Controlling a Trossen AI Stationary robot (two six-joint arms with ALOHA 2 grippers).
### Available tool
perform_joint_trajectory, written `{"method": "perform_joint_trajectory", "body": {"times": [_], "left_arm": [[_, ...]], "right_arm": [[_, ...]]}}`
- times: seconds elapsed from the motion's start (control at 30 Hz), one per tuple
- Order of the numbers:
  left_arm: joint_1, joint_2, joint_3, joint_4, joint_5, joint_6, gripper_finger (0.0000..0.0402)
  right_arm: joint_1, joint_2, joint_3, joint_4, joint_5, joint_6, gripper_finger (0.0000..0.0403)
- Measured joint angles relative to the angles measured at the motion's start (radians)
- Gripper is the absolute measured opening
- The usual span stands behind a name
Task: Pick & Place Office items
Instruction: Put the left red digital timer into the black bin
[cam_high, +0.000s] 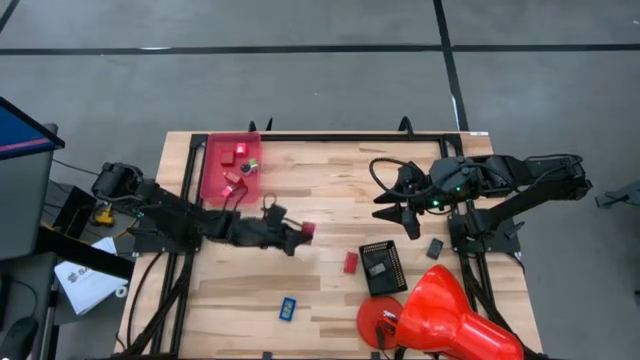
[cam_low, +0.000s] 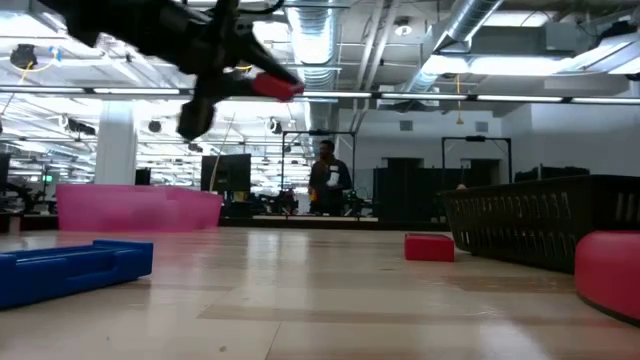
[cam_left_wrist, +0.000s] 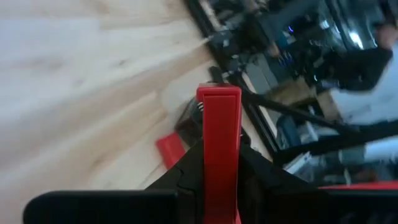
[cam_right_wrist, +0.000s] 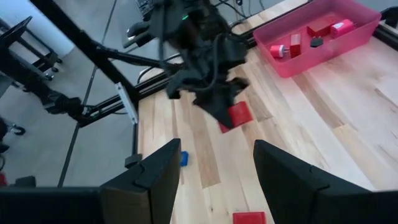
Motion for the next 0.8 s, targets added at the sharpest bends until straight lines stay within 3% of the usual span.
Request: {"method": "perform_joint_trajectory", "body": {"times": [0.13, 0.27, 0.6, 0.8], "left_arm": [[0.058, 0.000, 0.047, -0.048, 0.119, 0.152, 0.0050], [0.074, 0.036, 0.102, -0.083, 0.196, 0.275, 0.0050], [0.092, 0.277, 0.307, -0.110, 0.362, 0.447, 0.0050], [0.143, 0.424, 0.454, -0.113, 0.474, 0.494, 0.0050]], "right_arm": [[0.027, -0.012, 0.000, -0.003, 0.008, 0.009, 0.0196], [0.062, -0.045, 0.000, -0.003, 0.094, 0.038, 0.0196], [0.082, -0.113, 0.000, -0.038, 0.230, 0.090, 0.0196], [0.071, -0.108, 0.000, -0.047, 0.234, 0.107, 0.0196]]}}
